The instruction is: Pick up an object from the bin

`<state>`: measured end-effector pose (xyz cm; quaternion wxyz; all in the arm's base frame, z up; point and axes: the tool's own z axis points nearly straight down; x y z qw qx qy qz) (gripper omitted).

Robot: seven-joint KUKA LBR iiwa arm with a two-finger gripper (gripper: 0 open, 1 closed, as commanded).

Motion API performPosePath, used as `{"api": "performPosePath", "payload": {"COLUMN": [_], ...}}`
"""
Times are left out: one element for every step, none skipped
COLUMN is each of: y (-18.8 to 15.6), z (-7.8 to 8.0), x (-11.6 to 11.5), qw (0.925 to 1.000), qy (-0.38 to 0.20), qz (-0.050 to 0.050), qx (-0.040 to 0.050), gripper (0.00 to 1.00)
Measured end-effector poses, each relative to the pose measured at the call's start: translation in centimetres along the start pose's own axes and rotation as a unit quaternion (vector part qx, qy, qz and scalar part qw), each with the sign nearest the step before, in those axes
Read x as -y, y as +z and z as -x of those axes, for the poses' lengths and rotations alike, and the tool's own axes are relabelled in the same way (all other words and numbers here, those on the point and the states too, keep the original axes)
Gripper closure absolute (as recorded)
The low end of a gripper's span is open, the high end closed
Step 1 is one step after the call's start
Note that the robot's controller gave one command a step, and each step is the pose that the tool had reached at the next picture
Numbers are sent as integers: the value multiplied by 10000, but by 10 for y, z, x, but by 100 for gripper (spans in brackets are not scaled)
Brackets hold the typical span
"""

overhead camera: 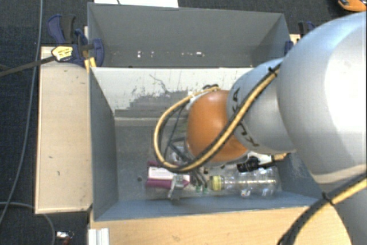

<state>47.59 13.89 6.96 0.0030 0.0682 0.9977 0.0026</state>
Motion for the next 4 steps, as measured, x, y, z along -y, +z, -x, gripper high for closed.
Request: {"api": "performPosePath", "payload": {"y": [-18,-52,-43,-83], "z": [0,0,0,1], "x": [0,0,1,0], "qw": [10000,10000,10000,10000], "qy": [33,50,61,74], "qz": [5,4,-3,6], "qx": [5,2,-14,-3], "gripper": [100,100,100,100]}}
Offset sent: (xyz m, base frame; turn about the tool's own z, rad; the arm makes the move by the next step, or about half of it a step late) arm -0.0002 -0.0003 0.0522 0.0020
